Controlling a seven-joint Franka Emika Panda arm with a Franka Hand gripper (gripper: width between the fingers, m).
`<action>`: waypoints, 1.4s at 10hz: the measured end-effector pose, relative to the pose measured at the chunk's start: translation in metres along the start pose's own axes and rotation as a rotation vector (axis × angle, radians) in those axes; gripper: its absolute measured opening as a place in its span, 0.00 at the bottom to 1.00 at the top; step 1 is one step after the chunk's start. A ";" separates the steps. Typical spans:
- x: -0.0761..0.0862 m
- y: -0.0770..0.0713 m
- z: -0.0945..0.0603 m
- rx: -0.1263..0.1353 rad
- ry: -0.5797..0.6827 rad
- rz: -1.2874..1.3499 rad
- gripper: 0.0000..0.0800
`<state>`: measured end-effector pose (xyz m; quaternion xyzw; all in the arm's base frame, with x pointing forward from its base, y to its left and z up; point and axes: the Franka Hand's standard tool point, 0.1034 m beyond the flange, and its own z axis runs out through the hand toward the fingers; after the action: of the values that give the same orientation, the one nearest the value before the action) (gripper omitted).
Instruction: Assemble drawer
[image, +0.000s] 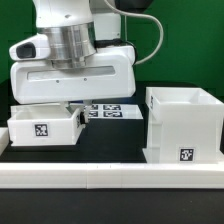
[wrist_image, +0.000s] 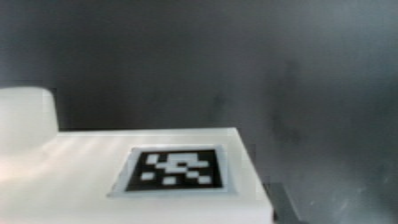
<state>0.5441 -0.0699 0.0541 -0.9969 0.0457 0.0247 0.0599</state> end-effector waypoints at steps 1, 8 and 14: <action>0.000 0.000 0.001 0.002 0.000 0.011 0.05; -0.005 -0.005 0.010 -0.105 -0.034 -0.778 0.05; -0.004 -0.003 0.009 -0.130 -0.073 -1.254 0.05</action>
Offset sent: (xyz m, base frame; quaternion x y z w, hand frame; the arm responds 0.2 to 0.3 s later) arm 0.0000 0.0000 0.0000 0.0000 0.0000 -0.1296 0.9916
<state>0.5399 -0.0653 0.0458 -0.8343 -0.5509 0.0217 0.0038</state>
